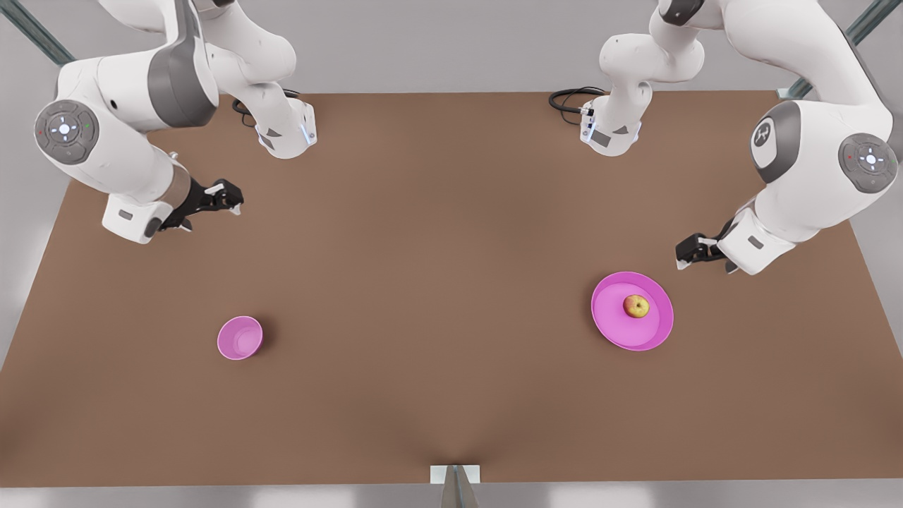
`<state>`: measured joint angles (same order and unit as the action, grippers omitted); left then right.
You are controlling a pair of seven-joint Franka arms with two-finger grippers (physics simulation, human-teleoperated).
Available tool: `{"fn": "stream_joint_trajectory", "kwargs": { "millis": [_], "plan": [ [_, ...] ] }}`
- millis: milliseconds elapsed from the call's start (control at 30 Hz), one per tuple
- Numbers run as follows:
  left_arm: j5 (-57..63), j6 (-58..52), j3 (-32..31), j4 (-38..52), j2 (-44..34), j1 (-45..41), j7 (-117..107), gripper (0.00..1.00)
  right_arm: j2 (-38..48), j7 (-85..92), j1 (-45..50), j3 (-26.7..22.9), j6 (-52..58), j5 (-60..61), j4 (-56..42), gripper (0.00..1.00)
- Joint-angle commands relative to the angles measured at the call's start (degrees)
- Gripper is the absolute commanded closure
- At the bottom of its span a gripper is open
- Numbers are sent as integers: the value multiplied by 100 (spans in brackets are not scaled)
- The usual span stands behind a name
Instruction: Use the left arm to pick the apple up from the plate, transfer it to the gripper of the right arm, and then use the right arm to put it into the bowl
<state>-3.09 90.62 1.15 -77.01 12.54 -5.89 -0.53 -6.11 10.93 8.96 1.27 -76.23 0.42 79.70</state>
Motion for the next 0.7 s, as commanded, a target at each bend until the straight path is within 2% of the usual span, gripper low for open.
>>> {"fn": "stream_joint_trajectory", "kwargs": {
  "millis": [0,33,67,133,200,267,300,333,500,667],
  "plan": [
    [1,88,0,2,-6,0,176,0,14,173,-8,110,-58,-16,-7,0],
    [1,114,0,-59,-14,0,176,0,14,146,-17,110,-58,-16,-7,0],
    [1,579,9,-629,-50,44,132,0,14,111,-8,119,-58,-147,-7,0],
    [-8,1862,17,-1816,-58,79,-131,0,14,-933,-17,101,3,-245,-165,0],
    [-25,3172,17,-2731,-15,158,-140,0,-48,-1233,-96,48,205,-262,-544,0],
    [-34,3726,17,-3117,152,290,-140,0,-224,-1611,-306,66,-410,-315,-429,0],
    [-69,4200,17,-3408,205,316,-140,0,-250,-1576,-824,389,-498,-306,-377,0],
    [-201,4376,35,-3443,328,325,-131,0,-232,-1559,-1538,1173,-480,-332,-368,0],
    [-306,4886,52,-3505,724,466,-131,0,-285,-1647,-1476,1253,-393,-394,-368,0],
    [-746,5625,17,-4190,759,369,-131,0,-285,-1620,-1450,1279,-269,-376,-368,0]
  ]
}}
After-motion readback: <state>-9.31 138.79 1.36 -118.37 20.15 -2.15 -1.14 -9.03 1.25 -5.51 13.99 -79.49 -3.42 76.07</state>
